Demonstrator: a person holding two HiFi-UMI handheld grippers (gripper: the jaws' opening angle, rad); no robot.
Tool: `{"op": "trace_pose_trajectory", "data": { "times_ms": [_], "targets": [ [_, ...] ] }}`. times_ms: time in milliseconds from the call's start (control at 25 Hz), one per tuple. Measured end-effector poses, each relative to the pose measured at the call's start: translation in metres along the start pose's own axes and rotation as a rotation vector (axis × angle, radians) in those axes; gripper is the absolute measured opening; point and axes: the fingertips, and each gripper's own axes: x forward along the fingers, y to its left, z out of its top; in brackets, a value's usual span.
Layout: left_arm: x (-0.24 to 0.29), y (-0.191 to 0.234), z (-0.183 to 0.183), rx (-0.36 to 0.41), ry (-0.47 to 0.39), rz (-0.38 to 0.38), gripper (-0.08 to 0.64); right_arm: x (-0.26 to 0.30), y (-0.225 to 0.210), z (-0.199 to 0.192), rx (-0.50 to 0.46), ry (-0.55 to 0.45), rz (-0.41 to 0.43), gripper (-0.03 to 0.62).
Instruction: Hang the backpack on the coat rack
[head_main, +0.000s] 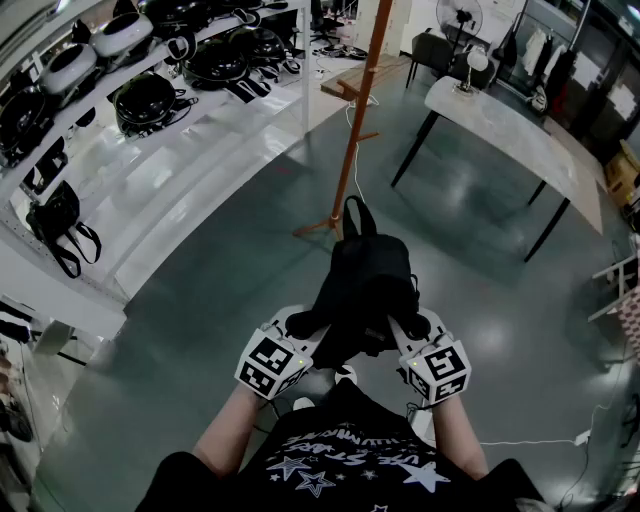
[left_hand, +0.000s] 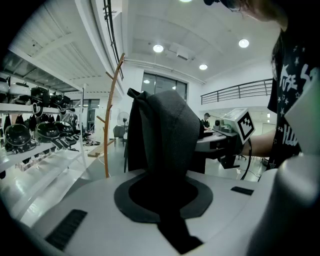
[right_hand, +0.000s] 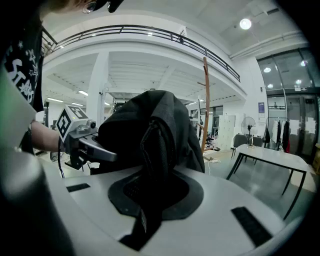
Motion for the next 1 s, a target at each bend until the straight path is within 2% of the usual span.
{"op": "trace_pose_trajectory", "data": {
  "times_ms": [400,840,1000],
  "targets": [
    [-0.021,-0.018,-0.007,0.022,0.0,-0.001,0.06,-0.021,0.024,-0.004,0.003,0.0,-0.012,0.034],
    [-0.051,-0.012,-0.032,-0.039,0.014,-0.006,0.06,-0.012,0.06,-0.013,-0.021,0.03,-0.008,0.035],
    [-0.05,-0.003,-0.04,-0.044,0.039,-0.013,0.06,-0.001,0.062,-0.02,0.003,0.041,0.001,0.035]
  ]
}}
